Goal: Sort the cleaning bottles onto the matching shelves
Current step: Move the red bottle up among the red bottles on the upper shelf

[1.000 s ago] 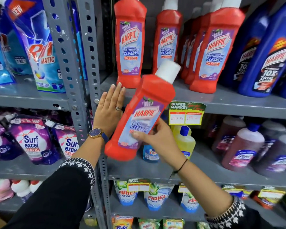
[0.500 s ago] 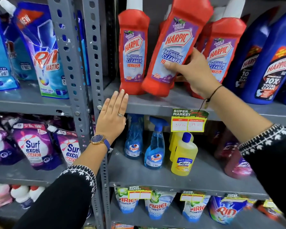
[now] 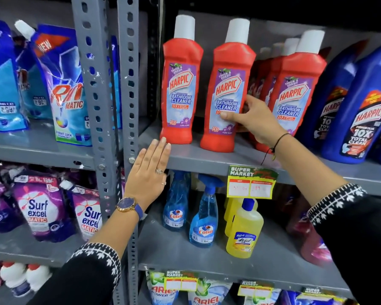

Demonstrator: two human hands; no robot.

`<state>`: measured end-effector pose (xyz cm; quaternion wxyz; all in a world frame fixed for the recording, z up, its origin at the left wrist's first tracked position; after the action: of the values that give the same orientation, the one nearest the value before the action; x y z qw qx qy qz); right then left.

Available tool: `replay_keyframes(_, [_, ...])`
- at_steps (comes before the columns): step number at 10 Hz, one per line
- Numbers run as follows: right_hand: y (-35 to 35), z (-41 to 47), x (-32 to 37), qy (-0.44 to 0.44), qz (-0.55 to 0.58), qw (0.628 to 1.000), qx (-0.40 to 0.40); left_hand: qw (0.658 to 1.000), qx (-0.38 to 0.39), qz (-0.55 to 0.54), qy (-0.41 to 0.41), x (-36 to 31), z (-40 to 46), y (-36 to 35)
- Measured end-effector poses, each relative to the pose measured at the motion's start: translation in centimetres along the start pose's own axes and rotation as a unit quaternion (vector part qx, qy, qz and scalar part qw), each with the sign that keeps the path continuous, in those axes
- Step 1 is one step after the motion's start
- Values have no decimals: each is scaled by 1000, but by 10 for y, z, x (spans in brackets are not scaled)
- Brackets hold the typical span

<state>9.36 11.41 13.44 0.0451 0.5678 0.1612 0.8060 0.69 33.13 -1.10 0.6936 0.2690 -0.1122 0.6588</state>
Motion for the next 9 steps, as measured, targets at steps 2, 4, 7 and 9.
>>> replay_keyframes(2, [1, 2, -4, -2, -4, 1000, 9, 1000, -4, 5, 0, -1, -1, -1])
replay_keyframes(4, [-2, 3, -8, -37, -36, 997, 59, 1000, 5, 15, 3, 0, -1, 0])
replay_keyframes(7, [-6, -5, -53, -124, -49, 975, 180, 1000, 7, 14, -3, 0, -2, -1])
replay_keyframes(9, [-9, -3, -51, -98, -68, 974, 192, 1000, 4, 15, -2, 0, -2, 0])
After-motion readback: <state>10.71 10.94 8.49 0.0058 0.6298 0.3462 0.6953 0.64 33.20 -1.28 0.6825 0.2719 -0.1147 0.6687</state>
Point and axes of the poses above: each hand's wrist, its own z-axis towards the middle knuckle, its own y-axis out of the back of the hand, x = y × z, the point moved 6 cm from there along z, towards the middle knuckle, and after that the axes turned 13 degrees about -y, right-handed, at the moved point
